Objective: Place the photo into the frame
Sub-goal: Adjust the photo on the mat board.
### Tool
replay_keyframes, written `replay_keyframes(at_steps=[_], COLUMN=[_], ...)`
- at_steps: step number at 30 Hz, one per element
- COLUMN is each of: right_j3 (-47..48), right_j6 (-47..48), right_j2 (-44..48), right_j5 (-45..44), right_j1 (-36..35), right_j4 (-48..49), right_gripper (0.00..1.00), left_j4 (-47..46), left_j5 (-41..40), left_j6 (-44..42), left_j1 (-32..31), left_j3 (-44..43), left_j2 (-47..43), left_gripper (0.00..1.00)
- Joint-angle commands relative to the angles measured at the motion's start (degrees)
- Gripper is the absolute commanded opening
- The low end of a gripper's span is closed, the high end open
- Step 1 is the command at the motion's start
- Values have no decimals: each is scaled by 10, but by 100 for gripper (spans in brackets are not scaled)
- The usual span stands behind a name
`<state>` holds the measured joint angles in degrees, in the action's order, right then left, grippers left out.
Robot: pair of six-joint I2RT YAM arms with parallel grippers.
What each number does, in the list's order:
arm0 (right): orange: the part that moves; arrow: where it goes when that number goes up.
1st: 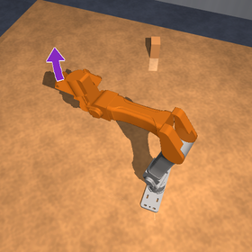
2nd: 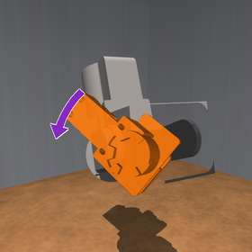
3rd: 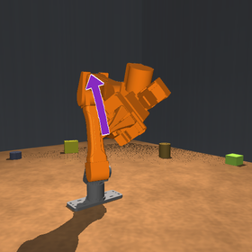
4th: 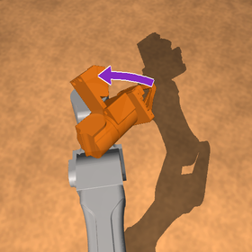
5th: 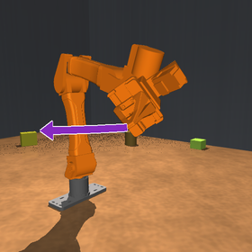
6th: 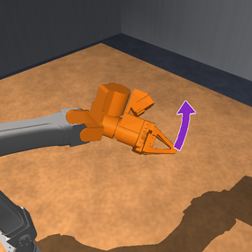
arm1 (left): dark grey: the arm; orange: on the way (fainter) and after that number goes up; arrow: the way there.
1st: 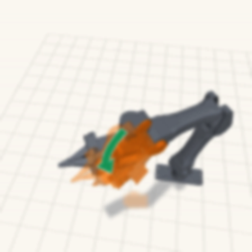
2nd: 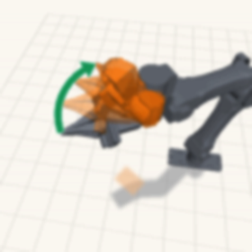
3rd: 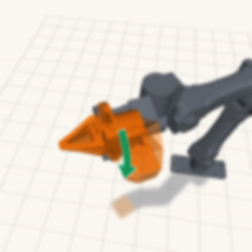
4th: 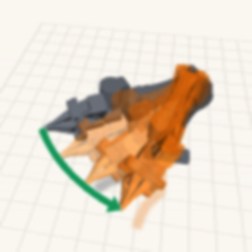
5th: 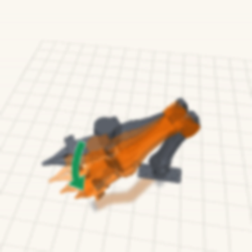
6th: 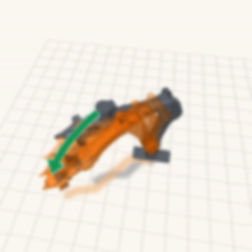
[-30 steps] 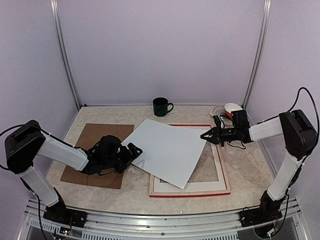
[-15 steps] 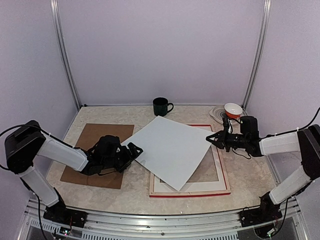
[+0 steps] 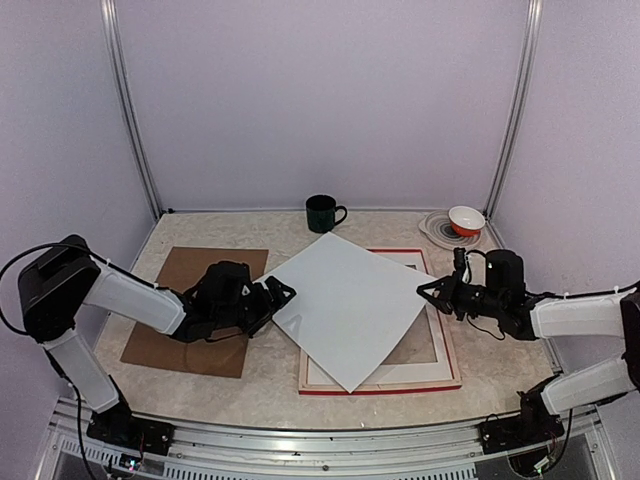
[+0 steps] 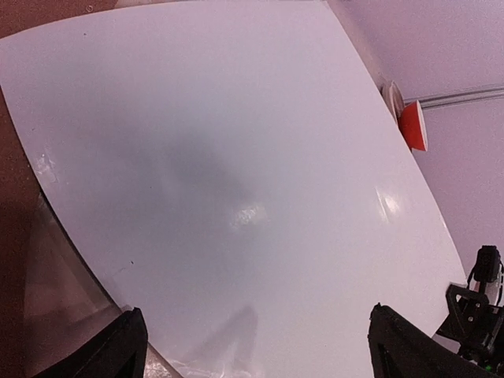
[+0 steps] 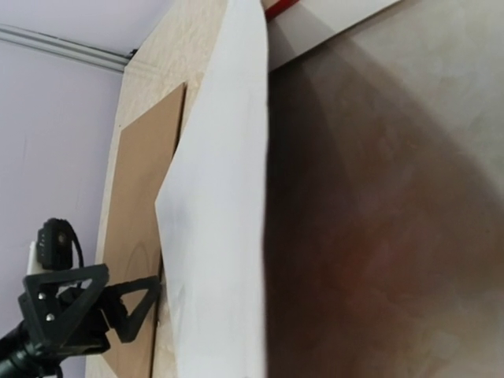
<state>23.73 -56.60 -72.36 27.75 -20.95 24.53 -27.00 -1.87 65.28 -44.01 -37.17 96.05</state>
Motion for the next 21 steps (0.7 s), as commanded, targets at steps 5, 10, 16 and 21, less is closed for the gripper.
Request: replay_keyframes(at_steps=[5,10,16,21], right_j3=[-31,-51,-66,-84], right_j6=[-21,-34,-39,-53], right_j2=[59,91,133,168], right_j5=[-107,-134,-168,-195], right_j1=[-54,-60,-65,-72], right_j4=[-1,-4,-23,-34], right_gripper=[0,0,0,0], left_j4=[-2,5,10,13], left_j5=[11,11,11,11], left_j6=[-25,-29,-34,-35], left_j1=[-4,-3,-2,-1], left_j3=[-40,-46,-53,-58], left_j2=[23,25,26,27], left_gripper=[97,99,99,99])
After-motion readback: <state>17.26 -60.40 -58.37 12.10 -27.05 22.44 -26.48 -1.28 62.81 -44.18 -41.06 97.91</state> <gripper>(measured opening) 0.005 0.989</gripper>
